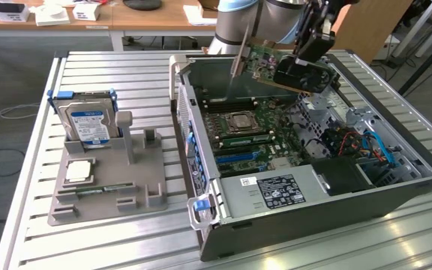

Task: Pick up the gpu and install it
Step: 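Insert the gpu into the slot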

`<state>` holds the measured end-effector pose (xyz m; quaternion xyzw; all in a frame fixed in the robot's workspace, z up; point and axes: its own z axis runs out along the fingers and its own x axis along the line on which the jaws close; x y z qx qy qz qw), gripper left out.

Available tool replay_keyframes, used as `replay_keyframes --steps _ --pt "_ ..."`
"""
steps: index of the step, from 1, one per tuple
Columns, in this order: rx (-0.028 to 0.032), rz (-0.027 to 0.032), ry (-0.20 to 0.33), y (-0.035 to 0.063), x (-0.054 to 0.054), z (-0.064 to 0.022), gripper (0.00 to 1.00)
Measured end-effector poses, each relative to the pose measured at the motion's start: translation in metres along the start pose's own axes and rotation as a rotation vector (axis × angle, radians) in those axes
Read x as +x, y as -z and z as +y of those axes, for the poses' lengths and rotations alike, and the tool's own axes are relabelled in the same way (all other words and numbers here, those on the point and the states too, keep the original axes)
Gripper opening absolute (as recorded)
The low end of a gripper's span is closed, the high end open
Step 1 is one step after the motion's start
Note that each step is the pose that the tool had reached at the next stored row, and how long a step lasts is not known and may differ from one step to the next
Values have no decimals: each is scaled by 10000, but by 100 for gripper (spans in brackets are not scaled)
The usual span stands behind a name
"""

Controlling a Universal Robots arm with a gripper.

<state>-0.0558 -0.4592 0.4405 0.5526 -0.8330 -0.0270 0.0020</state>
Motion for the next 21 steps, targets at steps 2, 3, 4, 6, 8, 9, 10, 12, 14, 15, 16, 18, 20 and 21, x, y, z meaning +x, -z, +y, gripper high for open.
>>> replay_keyframes --steps 2,3,4,6,8,9,10,12,14,15,16,18,20,21 --pt "-9 17 359 -3 0 0 27" --pt "-14 25 538 -5 0 0 27" --pt "-19 35 735 -6 0 0 27" --pt "-29 52 1094 -9 0 0 27" --pt "-38 69 1452 -13 0 0 27" --pt "-43 77 1632 -15 1 -1 27" --pt "-48 87 1811 -16 0 -1 27" --pt "-58 104 2187 -20 1 -1 27" --pt "-67 121 2547 -23 1 -1 27" --pt "-72 129 2724 -25 1 -1 27" --pt "-76 137 2892 -26 1 -1 27" --pt "-80 144 3014 -25 1 -1 27" --pt "-80 143 3016 -26 1 -1 27" --pt "-80 143 3015 -26 1 -1 27"
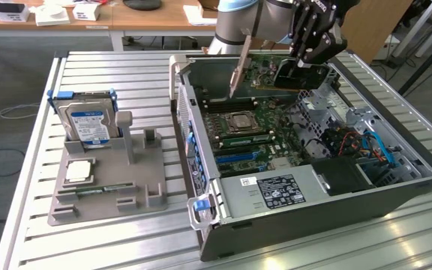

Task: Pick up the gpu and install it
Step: 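Insert the gpu into the slot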

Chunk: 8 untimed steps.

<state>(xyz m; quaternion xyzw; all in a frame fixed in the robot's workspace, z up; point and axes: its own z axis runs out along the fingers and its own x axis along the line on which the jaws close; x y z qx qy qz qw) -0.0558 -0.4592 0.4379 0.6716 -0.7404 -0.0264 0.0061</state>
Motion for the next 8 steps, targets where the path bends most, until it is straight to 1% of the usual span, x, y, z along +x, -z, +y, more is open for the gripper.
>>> replay_keyframes --steps 3,8 --pt "2 -2 11 -2 0 0 27" --pt "53 -29 136 -17 1 0 27"
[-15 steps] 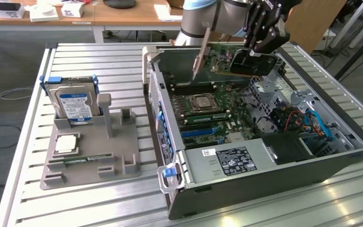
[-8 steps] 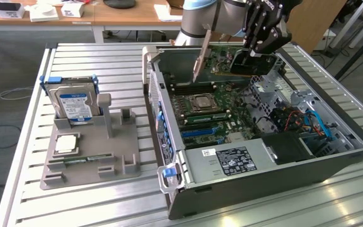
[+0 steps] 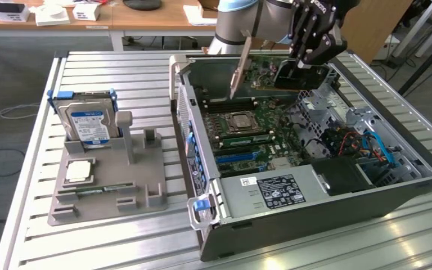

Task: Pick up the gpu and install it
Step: 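Insert the gpu into the slot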

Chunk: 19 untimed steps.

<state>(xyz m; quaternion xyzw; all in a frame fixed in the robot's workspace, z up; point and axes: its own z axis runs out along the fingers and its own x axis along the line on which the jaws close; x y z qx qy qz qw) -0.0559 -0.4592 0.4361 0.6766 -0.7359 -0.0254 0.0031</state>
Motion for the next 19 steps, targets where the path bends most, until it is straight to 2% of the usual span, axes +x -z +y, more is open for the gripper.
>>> replay_keyframes --steps 11,14,19 --pt "215 -42 221 -84 4 12 27" --pt "251 -43 298 -116 5 14 27" --pt "276 -42 395 -169 7 18 27"
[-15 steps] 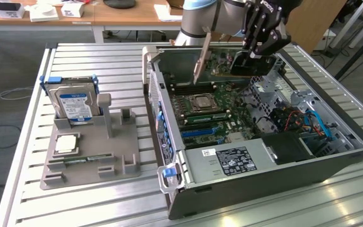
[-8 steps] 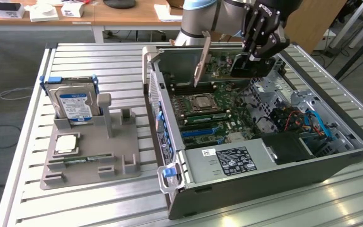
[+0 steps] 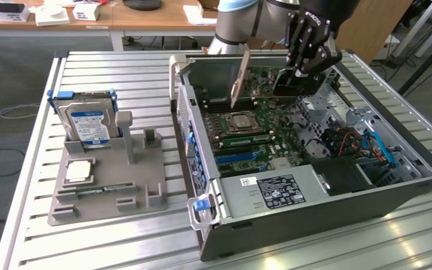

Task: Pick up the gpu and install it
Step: 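Insert the gpu into the slot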

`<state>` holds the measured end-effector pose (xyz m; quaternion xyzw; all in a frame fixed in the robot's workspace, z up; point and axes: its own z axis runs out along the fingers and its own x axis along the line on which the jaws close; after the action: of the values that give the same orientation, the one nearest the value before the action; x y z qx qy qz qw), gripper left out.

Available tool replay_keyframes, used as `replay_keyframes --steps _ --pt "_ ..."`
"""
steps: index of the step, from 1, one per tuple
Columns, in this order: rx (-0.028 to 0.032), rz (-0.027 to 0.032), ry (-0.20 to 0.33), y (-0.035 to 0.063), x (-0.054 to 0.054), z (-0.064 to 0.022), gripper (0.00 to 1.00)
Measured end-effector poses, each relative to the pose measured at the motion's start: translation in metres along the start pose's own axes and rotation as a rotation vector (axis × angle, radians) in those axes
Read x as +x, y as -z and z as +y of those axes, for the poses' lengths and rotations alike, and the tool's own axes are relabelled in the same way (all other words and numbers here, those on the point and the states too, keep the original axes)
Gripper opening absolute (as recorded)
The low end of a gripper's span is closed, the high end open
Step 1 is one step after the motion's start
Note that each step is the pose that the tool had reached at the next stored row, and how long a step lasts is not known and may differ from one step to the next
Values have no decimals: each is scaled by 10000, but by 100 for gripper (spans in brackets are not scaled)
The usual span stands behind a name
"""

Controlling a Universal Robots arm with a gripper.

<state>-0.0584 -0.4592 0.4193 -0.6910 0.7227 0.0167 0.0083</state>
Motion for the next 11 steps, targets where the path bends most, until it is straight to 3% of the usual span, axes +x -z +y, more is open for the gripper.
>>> replay_keyframes --steps 11 --pt "1 -1 2 -79 3 0 27"
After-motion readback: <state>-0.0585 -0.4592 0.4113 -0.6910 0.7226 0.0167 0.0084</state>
